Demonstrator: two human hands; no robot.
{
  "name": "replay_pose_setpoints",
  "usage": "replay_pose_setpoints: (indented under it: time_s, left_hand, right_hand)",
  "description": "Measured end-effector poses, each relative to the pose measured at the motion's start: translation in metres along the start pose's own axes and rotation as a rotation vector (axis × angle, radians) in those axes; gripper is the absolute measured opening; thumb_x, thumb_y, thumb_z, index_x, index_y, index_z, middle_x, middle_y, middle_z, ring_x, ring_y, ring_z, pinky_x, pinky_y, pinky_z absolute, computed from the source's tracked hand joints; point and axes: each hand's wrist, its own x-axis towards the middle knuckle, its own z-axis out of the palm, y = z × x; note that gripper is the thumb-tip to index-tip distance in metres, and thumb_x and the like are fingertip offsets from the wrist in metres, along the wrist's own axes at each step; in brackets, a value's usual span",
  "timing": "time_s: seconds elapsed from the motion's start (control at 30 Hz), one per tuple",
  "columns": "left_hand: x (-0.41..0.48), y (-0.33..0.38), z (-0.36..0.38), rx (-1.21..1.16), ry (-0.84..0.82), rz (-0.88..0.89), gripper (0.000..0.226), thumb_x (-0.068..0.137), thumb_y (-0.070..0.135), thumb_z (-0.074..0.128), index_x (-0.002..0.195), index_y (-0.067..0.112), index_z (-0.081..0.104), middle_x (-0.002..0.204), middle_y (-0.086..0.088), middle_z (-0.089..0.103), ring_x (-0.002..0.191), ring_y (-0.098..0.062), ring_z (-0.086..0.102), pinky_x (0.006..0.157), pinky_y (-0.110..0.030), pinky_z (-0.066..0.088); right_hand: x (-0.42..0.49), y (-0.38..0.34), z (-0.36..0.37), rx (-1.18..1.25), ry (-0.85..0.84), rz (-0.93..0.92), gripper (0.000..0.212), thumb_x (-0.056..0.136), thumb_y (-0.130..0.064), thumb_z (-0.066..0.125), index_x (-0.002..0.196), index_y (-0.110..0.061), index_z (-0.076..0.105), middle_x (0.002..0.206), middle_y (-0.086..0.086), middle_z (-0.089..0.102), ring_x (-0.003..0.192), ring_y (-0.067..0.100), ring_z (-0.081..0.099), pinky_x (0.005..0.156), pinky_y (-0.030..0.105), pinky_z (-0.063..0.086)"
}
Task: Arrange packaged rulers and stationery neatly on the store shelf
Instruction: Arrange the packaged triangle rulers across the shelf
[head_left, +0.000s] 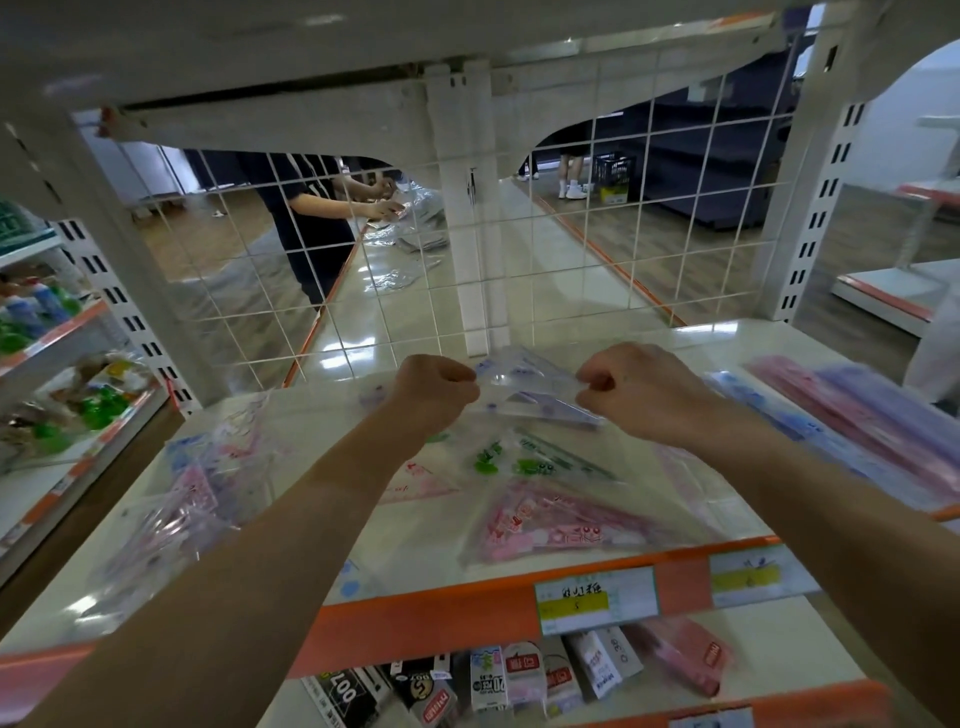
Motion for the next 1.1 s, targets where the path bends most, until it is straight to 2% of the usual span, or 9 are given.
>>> replay_pose_setpoints:
  time_s: [0.13, 0.3, 0.4, 0.5, 0.6, 0.7, 0.83, 0.97, 1.1]
  left_hand:
    - [0.0, -0.004, 0.001, 0.129, 0.037, 0.056, 0.023, 0.085, 0.011, 0.064, 0.107, 0.012, 0.071, 0.094, 0.001, 0.063, 0.084, -0.013, 0.058, 0.072, -0.021, 0.042]
    - [-0.001, -0.011, -0.011, 0.162, 0.044, 0.062, 0.022, 0.085, 0.012, 0.065, 0.107, 0.011, 0.071, 0.101, -0.003, 0.067, 0.093, -0.017, 0.059, 0.082, -0.025, 0.044]
    - [-0.006, -0.013, -0.025, 0.134, 0.057, 0.055, 0.02, 0.086, 0.015, 0.067, 0.105, 0.012, 0.071, 0.097, -0.002, 0.067, 0.085, -0.014, 0.059, 0.075, -0.023, 0.045]
    - [-0.013, -0.017, -0.043, 0.084, 0.068, 0.054, 0.019, 0.085, 0.017, 0.068, 0.103, 0.012, 0.07, 0.082, 0.004, 0.062, 0.069, -0.007, 0.053, 0.06, -0.017, 0.042]
    - [-0.02, -0.023, -0.067, 0.084, 0.092, 0.04, 0.02, 0.085, 0.014, 0.068, 0.105, 0.011, 0.07, 0.079, 0.004, 0.06, 0.064, -0.004, 0.05, 0.058, -0.014, 0.04]
    - [-0.032, -0.034, -0.096, 0.096, 0.114, -0.003, 0.023, 0.084, 0.012, 0.068, 0.107, 0.01, 0.07, 0.083, 0.002, 0.063, 0.073, -0.008, 0.055, 0.065, -0.017, 0.043]
    - [-0.052, -0.052, -0.126, 0.172, 0.099, -0.083, 0.023, 0.084, 0.015, 0.068, 0.107, 0.017, 0.071, 0.096, -0.002, 0.067, 0.09, -0.015, 0.06, 0.074, -0.023, 0.044]
    - [-0.079, -0.065, -0.148, 0.257, 0.048, -0.15, 0.026, 0.085, 0.02, 0.067, 0.112, 0.02, 0.069, 0.108, 0.001, 0.067, 0.094, -0.013, 0.059, 0.074, -0.021, 0.043]
    - [-0.107, -0.076, -0.161, 0.48, 0.014, -0.176, 0.039, 0.084, 0.03, 0.067, 0.122, 0.023, 0.062, 0.118, 0.004, 0.061, 0.1, -0.009, 0.055, 0.081, -0.018, 0.038]
  right_hand:
    - [0.007, 0.002, 0.012, -0.025, -0.032, 0.014, 0.02, 0.088, -0.025, 0.059, 0.084, -0.007, 0.066, 0.085, 0.007, 0.063, 0.083, 0.023, 0.058, 0.067, 0.028, 0.04]
    - [0.017, 0.003, 0.026, -0.048, -0.049, 0.016, 0.017, 0.086, -0.029, 0.057, 0.071, -0.022, 0.056, 0.081, 0.001, 0.057, 0.082, 0.022, 0.054, 0.067, 0.026, 0.035]
    - [0.018, 0.003, 0.03, -0.147, -0.063, -0.003, 0.022, 0.09, -0.036, 0.053, 0.093, -0.017, 0.065, 0.095, 0.005, 0.063, 0.087, 0.024, 0.057, 0.069, 0.027, 0.037]
    - [0.016, 0.0, 0.026, -0.222, -0.071, -0.037, 0.04, 0.092, -0.051, 0.049, 0.084, -0.016, 0.067, 0.085, 0.005, 0.063, 0.079, 0.023, 0.058, 0.065, 0.027, 0.038]
    - [0.013, -0.018, 0.018, -0.205, -0.053, -0.103, 0.032, 0.092, -0.043, 0.052, 0.089, -0.016, 0.068, 0.093, 0.005, 0.062, 0.087, 0.025, 0.058, 0.067, 0.028, 0.039]
    - [0.007, -0.055, 0.017, -0.062, -0.105, -0.21, 0.028, 0.09, -0.039, 0.055, 0.084, -0.014, 0.068, 0.085, 0.004, 0.064, 0.079, 0.022, 0.059, 0.065, 0.03, 0.045]
    - [-0.014, -0.114, 0.032, 0.102, -0.235, -0.347, 0.028, 0.089, -0.042, 0.057, 0.108, -0.024, 0.067, 0.105, -0.005, 0.064, 0.097, 0.015, 0.06, 0.084, 0.03, 0.049]
    - [-0.036, -0.162, 0.063, 0.059, -0.29, -0.535, 0.034, 0.089, -0.046, 0.051, 0.111, -0.023, 0.064, 0.111, 0.001, 0.062, 0.101, 0.018, 0.056, 0.083, 0.032, 0.047]
    - [-0.048, -0.181, 0.085, -0.061, -0.285, -0.567, 0.038, 0.089, -0.047, 0.048, 0.119, -0.024, 0.055, 0.115, 0.004, 0.054, 0.11, 0.024, 0.049, 0.075, 0.033, 0.033]
